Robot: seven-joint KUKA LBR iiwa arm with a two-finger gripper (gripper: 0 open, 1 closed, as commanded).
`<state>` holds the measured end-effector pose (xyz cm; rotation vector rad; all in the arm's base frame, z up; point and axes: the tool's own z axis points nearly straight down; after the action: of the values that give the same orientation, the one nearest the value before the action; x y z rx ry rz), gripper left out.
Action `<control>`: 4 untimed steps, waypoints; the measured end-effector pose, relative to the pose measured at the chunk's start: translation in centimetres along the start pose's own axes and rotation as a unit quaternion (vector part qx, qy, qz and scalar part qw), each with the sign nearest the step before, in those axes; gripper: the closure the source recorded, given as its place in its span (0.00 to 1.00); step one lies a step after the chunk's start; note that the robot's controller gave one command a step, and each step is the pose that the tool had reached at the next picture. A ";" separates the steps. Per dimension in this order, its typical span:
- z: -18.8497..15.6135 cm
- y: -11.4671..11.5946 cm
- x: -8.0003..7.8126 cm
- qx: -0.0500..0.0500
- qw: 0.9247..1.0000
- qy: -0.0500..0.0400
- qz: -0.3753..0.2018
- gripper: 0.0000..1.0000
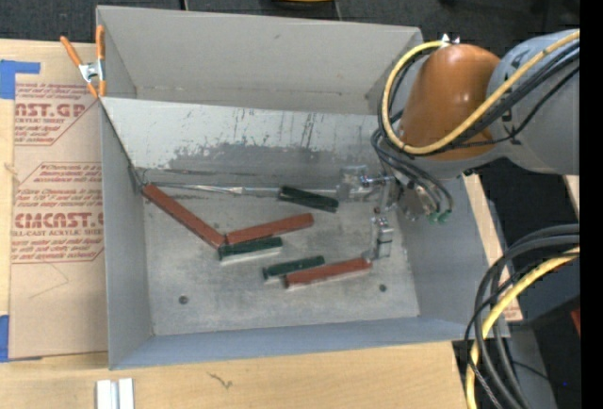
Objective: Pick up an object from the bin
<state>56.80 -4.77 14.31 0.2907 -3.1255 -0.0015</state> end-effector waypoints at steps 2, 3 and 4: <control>7.3 8.4 2.6 0.001 0.998 -0.002 -0.060 0.00; 7.4 7.0 3.6 0.000 1.000 -0.001 -0.001 1.00; 7.4 7.0 3.6 0.000 1.000 -0.001 -0.001 1.00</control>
Offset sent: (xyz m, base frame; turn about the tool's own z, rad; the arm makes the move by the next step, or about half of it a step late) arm -0.0411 0.0777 -0.0731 -0.1195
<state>51.97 1.42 6.95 0.2944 -3.1272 -0.0014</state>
